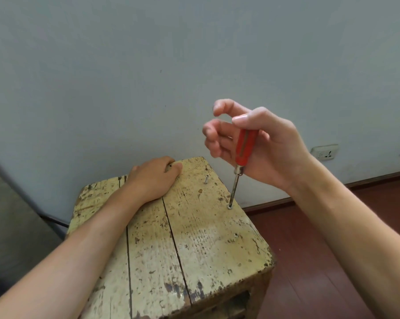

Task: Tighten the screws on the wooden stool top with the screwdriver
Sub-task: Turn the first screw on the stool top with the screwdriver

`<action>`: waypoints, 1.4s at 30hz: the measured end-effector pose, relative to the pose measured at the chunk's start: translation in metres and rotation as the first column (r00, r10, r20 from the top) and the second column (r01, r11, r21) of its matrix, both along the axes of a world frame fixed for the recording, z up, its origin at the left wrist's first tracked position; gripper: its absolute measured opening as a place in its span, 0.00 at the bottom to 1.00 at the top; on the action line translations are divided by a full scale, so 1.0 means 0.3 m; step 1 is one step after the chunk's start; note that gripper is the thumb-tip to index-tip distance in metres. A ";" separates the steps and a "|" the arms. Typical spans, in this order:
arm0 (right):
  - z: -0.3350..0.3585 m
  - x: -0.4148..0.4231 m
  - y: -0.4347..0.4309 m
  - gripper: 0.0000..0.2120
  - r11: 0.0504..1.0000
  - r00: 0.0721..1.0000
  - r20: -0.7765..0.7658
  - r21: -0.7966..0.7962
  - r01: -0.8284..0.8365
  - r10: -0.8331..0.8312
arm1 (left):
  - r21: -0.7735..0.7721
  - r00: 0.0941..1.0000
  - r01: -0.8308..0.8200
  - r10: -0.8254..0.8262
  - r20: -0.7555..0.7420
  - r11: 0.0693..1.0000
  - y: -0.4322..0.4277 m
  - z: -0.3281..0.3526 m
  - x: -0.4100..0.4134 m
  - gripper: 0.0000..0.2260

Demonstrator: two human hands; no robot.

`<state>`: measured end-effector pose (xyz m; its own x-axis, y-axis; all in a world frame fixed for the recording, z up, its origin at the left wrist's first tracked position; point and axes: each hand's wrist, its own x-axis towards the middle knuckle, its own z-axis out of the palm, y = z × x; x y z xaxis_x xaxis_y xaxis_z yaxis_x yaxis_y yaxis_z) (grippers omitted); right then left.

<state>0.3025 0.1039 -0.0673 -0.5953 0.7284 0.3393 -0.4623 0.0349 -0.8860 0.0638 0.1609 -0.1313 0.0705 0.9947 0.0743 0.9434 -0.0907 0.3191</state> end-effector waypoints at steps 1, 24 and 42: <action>0.001 0.004 0.014 0.13 0.997 0.997 -0.022 -0.007 -0.081 0.081 | 0.002 1.000 0.001 -0.001 -0.005 1.000 0.000 0.000 0.000 0.20; -0.033 -0.122 -0.086 0.13 0.635 0.632 -0.061 -0.047 0.771 -0.772 | -0.024 1.000 0.015 -0.015 0.001 1.000 -0.014 0.017 0.005 0.22; 0.005 -0.066 -0.023 0.13 0.946 0.955 0.054 0.158 0.282 -0.293 | -0.023 1.000 0.013 -0.012 0.010 1.000 0.001 0.004 -0.002 0.21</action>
<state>0.2827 0.0971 -0.0658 -0.3962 0.8179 0.4172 -0.3452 0.2884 -0.8932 0.0632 0.1612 -0.1301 0.0822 0.9953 0.0520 0.9391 -0.0948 0.3303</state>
